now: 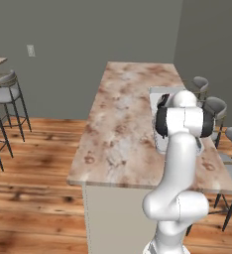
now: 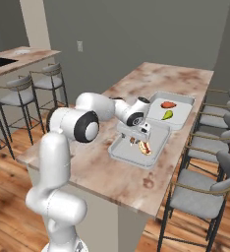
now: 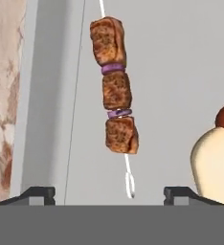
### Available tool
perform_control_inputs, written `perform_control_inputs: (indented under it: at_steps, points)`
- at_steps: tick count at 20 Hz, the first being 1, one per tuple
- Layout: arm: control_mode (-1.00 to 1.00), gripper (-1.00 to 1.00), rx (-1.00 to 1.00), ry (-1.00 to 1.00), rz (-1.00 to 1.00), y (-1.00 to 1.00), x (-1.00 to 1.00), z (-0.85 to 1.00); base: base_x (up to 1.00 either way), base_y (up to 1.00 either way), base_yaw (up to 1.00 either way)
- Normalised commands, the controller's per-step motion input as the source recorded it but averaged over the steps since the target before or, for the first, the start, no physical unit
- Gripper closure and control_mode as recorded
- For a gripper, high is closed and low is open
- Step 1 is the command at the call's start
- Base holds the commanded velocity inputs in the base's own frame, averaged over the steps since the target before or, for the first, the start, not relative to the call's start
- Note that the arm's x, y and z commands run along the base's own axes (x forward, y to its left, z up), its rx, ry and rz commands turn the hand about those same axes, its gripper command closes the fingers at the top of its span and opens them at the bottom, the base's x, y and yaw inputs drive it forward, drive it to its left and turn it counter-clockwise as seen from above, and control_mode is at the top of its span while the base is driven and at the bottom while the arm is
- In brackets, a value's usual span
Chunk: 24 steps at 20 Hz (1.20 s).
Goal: Place the cold items (pear and sweet potato) from the fridge in one tupperware on the dining counter. Place the warm items (kebab skewer and hot dog) in the stove area in another tupperware.
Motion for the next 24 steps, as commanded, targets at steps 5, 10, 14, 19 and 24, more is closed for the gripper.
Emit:
perform_control_inputs:
  at_steps: [5, 10, 14, 19, 24]
  points:
    - [-1.0, -1.0, -0.01, -0.24, 0.0, 0.0, -0.63, 0.45, 0.0, 0.0, 0.0]
    - [-1.0, -1.0, -0.05, -0.14, 0.0, 0.01, -0.75, 0.46, 0.0, 0.0, 0.0]
    - [-1.0, -1.0, -0.14, -0.01, 0.0, 0.15, -0.6, 0.59, 0.0, 0.0, 0.0]
    - [-1.0, -1.0, -0.06, -0.02, 0.0, 0.04, -0.54, 0.64, 0.0, 0.0, 0.0]
    - [-1.0, -1.0, -0.12, 0.0, 0.0, 0.13, -0.49, 0.62, 0.0, 0.0, 0.0]
